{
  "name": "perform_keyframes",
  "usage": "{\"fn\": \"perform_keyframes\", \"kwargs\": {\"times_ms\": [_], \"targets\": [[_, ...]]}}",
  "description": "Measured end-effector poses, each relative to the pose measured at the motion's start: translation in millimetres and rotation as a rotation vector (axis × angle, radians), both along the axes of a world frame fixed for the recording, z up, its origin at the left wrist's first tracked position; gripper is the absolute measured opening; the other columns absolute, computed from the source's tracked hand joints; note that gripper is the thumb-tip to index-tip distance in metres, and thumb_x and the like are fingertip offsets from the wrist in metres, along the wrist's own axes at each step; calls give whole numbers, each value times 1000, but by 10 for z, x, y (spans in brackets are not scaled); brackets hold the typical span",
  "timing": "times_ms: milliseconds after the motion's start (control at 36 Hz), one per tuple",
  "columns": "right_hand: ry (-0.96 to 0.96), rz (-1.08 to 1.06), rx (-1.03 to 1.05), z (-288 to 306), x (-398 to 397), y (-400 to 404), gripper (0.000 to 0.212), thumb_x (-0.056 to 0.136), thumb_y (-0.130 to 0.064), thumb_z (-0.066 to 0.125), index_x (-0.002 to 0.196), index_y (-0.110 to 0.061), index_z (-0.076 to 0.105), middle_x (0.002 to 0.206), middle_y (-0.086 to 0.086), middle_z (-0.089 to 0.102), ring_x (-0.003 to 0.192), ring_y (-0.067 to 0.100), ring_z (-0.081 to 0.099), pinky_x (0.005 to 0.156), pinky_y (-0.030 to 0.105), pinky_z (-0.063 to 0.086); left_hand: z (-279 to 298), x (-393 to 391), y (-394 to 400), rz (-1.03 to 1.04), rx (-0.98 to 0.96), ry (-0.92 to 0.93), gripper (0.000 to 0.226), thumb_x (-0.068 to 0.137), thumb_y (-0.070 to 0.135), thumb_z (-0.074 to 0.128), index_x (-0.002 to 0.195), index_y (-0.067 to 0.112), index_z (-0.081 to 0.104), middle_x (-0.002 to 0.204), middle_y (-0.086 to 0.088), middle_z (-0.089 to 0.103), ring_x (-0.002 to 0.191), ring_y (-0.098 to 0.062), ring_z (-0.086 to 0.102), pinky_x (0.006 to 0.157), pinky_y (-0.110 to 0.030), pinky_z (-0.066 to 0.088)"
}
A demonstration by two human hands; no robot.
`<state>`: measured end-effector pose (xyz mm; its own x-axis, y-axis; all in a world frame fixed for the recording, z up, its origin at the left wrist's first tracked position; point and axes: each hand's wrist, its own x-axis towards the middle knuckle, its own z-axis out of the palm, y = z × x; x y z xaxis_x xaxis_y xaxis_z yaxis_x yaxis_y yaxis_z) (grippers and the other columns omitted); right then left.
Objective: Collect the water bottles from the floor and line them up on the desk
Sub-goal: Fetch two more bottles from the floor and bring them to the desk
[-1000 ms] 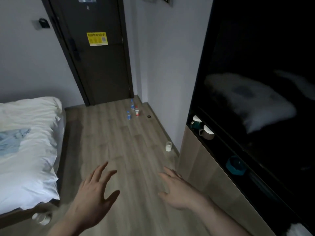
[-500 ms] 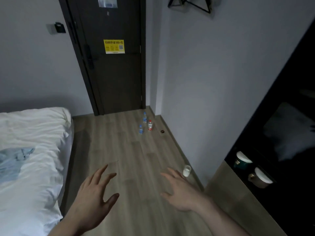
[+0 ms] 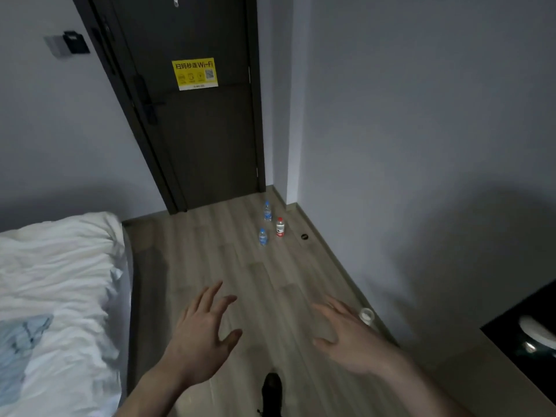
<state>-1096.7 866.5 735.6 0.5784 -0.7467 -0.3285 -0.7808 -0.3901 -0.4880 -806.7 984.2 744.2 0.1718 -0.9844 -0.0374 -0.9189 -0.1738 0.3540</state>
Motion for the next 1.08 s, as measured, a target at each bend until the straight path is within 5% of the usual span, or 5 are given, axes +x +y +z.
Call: {"fn": "perform_keyframes", "kwargs": {"times_ms": [444, 833, 1083], "targets": [[14, 105, 36, 34, 1939, -2522, 77, 91, -51, 54, 156, -34, 18, 167, -6, 3, 152, 16, 5, 120, 31, 16, -58, 1853, -2120, 156, 17, -14, 64, 81, 53, 72, 139, 35, 51, 163, -1, 28, 148, -29, 29, 117, -50, 33], [86, 69, 103, -224, 3148, -4204, 76, 94, -48, 53, 157, -34, 14, 166, -8, -4, 152, 15, 5, 121, 34, 21, -373, 3245, -3912, 125, 116, 36, 67, 88, 60, 61, 147, 43, 36, 167, 7, 9, 153, -22, 11, 121, -43, 23], [92, -105, 139, -342, 3754, -5191, 76, 95, -48, 54, 158, -32, 15, 166, -7, -3, 152, 12, 8, 118, 26, 20, -518, 4078, -5429, -107, 270, -81, 72, 91, 64, 49, 154, 40, 24, 168, 5, -5, 155, -24, -3, 123, -42, 6]]}}
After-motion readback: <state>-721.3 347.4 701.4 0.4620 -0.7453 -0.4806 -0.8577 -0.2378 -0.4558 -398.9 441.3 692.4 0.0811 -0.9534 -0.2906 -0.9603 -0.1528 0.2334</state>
